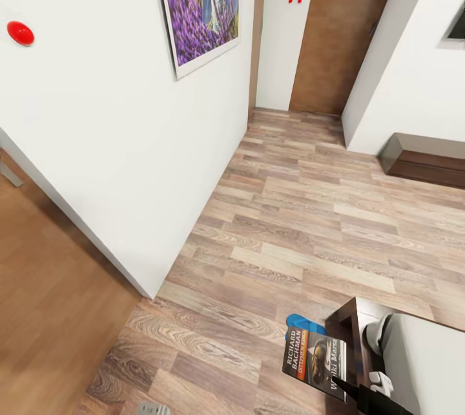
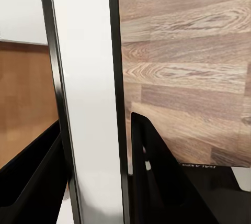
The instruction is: In the bedroom, move the book from the bed onto either nightstand, and place the two sandals side by side next to the bed.
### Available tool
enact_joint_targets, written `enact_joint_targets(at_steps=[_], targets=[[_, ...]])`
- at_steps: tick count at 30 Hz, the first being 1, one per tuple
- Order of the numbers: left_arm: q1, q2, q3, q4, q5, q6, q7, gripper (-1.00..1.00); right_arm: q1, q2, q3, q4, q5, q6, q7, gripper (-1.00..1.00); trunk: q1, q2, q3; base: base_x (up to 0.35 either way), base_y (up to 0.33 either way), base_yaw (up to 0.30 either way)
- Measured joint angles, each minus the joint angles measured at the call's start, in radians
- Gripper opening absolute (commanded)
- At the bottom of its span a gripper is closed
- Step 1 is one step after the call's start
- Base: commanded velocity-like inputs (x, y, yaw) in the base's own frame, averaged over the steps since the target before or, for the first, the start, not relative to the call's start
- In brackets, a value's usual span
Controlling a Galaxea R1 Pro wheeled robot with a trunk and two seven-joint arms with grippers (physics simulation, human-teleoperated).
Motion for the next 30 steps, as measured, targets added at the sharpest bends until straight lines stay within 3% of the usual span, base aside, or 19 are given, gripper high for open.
enact_joint_targets(at_steps=[30], targets=[[0.000, -0.001, 0.000, 0.001, 0.000, 0.000, 0.000, 1.00, 0.000, 0.000, 0.000, 0.000, 0.000, 0.000, 0.000, -1.00, 0.000, 0.000, 0.049, 0.000, 0.000, 0.000]])
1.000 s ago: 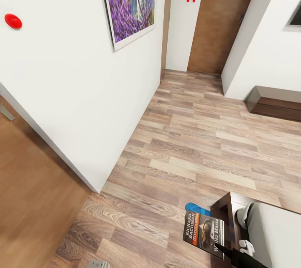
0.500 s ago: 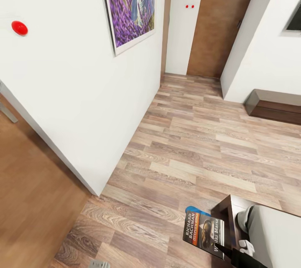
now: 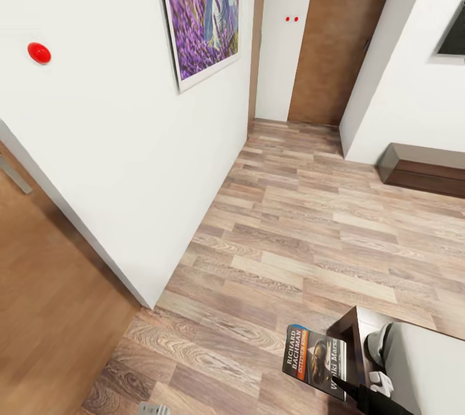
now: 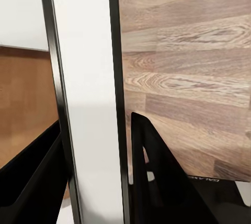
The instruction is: In the bedroom, move the book from the bed onto either nightstand, and place the two sandals side by side next to the bed.
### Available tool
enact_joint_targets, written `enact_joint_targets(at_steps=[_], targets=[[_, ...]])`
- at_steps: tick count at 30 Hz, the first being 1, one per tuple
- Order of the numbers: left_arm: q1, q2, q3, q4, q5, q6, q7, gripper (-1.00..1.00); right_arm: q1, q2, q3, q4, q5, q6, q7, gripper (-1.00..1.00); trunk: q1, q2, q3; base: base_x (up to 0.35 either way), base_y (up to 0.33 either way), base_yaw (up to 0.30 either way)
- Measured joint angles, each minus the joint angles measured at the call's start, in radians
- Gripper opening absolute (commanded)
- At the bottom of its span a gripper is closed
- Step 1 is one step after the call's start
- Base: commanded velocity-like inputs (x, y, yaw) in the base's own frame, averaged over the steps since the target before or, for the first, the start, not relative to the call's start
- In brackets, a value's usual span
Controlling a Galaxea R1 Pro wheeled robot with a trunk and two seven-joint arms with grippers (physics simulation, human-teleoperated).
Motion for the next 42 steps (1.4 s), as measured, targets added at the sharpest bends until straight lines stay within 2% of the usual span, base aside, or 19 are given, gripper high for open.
enact_joint_targets(at_steps=[42], targets=[[0.000, -0.002, -0.001, 0.000, 0.000, 0.000, 0.000, 1.00, 0.001, 0.000, 0.000, 0.000, 0.000, 0.000, 0.000, -1.00, 0.000, 0.000, 0.068, 0.000, 0.000, 0.000]])
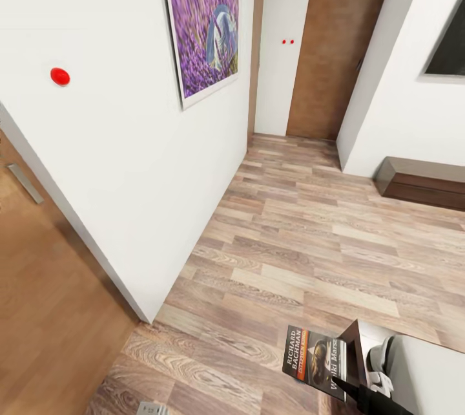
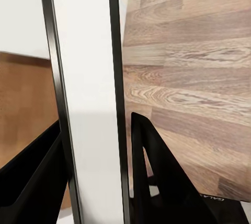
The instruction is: In the bedroom, move the book from the bed onto either nightstand, and place the two sandals side by side next to the bed.
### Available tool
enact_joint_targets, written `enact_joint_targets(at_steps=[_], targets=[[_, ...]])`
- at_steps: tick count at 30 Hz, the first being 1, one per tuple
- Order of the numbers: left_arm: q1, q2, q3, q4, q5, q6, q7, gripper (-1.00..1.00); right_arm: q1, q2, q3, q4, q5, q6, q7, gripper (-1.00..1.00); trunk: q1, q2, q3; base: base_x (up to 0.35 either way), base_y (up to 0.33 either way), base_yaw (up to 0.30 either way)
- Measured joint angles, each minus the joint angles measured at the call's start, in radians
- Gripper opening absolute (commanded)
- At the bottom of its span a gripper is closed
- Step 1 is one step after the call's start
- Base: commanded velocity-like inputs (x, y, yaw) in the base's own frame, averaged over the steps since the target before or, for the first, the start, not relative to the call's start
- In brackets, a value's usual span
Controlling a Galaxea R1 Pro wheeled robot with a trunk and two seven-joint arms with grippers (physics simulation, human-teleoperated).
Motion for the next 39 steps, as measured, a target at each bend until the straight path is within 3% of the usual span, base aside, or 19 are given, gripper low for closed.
enact_joint_targets(at_steps=[39], targets=[[0.000, 0.000, 0.000, 0.000, 0.000, 0.000, 0.000, 1.00, 0.000, 0.000, 0.000, 0.000, 0.000, 0.000, 0.000, -1.00, 0.000, 0.000, 0.063, 0.000, 0.000, 0.000]])
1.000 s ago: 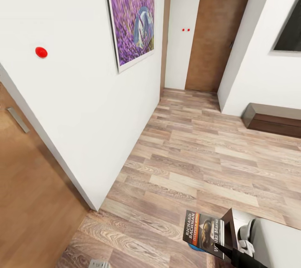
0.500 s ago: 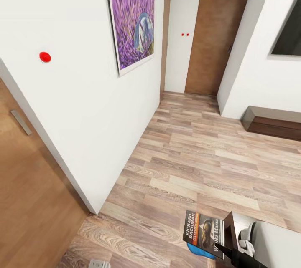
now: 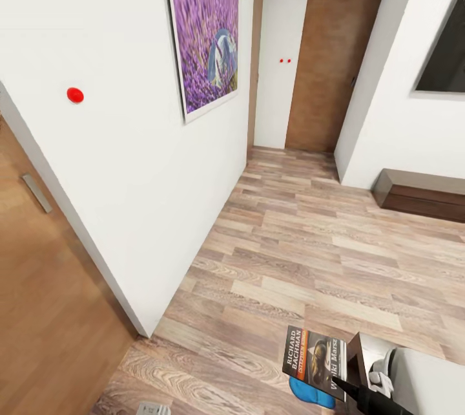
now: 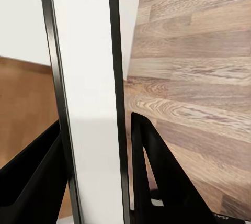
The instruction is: In the bedroom, move the book from the bed onto either nightstand, and place the two sandals side by side next to the bed.
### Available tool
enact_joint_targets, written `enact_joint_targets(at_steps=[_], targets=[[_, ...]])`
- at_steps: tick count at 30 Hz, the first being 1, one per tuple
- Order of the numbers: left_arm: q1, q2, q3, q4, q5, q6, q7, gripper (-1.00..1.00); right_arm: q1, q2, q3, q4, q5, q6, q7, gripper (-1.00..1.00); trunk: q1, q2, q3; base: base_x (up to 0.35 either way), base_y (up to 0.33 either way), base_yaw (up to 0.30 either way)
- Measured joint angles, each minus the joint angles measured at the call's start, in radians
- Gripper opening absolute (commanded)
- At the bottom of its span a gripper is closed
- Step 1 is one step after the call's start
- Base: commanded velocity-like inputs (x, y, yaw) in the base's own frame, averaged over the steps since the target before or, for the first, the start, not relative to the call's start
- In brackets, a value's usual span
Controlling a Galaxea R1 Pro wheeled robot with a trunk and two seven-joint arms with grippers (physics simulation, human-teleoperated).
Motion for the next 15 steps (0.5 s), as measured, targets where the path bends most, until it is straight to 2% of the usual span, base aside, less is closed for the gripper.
enact_joint_targets(at_steps=[15], targets=[[0.000, 0.000, 0.000, 0.000, 0.000, 0.000, 0.000, 1.00, -0.001, 0.000, 0.001, 0.000, 0.000, 0.000, 0.000, -1.00, 0.000, 0.000, 0.024, 0.000, 0.000, 0.000]])
